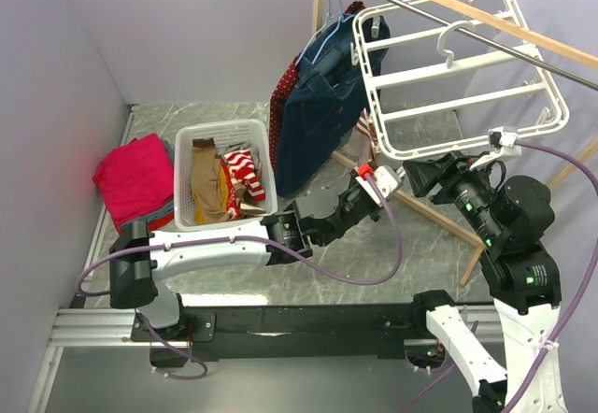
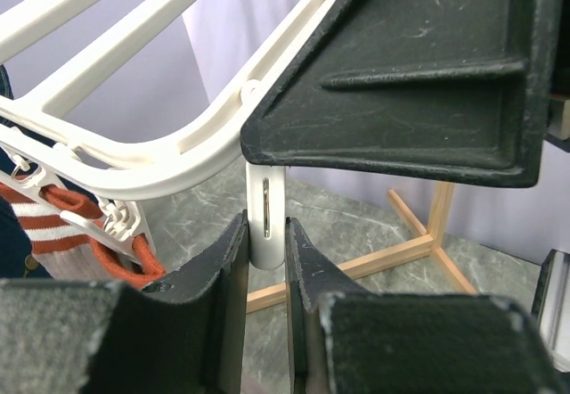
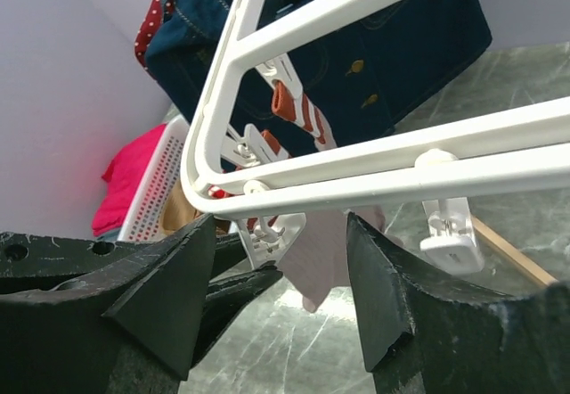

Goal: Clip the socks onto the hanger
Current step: Open the clamp at the hanger.

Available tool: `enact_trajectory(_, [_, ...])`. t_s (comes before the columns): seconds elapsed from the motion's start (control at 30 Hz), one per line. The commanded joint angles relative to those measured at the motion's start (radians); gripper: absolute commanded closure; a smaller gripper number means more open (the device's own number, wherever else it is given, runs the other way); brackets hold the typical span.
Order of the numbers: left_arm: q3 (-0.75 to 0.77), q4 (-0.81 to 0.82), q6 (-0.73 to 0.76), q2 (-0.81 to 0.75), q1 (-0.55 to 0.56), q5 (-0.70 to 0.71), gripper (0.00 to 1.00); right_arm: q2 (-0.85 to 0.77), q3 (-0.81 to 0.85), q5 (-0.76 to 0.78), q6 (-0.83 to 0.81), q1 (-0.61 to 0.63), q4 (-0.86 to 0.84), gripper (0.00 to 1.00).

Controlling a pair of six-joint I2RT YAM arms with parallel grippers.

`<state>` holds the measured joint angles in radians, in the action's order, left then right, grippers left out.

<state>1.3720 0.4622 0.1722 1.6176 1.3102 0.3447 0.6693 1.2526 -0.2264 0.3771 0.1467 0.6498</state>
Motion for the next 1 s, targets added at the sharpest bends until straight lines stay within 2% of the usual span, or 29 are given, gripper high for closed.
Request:
enact_trajectory(0.0, [-0.008,0.029,-0.031,-0.058,-0.006,-0.030,0.82,0.010,-0.002,-0.047,0.002,-0.004,-0.058,0.34])
enact_trajectory(0.27, [-0.028,0.050,-0.053,-0.070,-0.011,-0.041,0.81,0.032,-0.042,-0.155,0.025,-0.013,-0.116,0.37])
enact_trajectory(0.53, [-0.039,0.053,-0.066,-0.081,-0.019,-0.050,0.81,0.035,-0.051,-0.177,0.026,-0.025,-0.141,0.45])
enact_trajectory(0.63, [-0.045,0.056,-0.071,-0.082,-0.020,-0.055,0.80,0.039,-0.047,-0.183,0.020,-0.027,-0.138,0.51])
enact_trajectory(0.83, [-0.045,0.047,-0.074,-0.084,-0.020,-0.053,0.76,0.033,-0.050,-0.174,0.005,-0.029,-0.131,0.75])
enact_trajectory(0.9, [-0.044,0.043,-0.076,-0.085,-0.020,-0.053,0.68,0.029,-0.051,-0.169,-0.001,-0.029,-0.127,0.78])
enact_trajectory(0.93, [-0.041,0.039,-0.079,-0.085,-0.020,-0.053,0.64,0.026,-0.053,-0.166,-0.006,-0.029,-0.127,0.84])
enact_trajectory(0.97, [-0.040,0.035,-0.080,-0.085,-0.020,-0.053,0.62,0.024,-0.056,-0.163,-0.009,-0.027,-0.127,0.86])
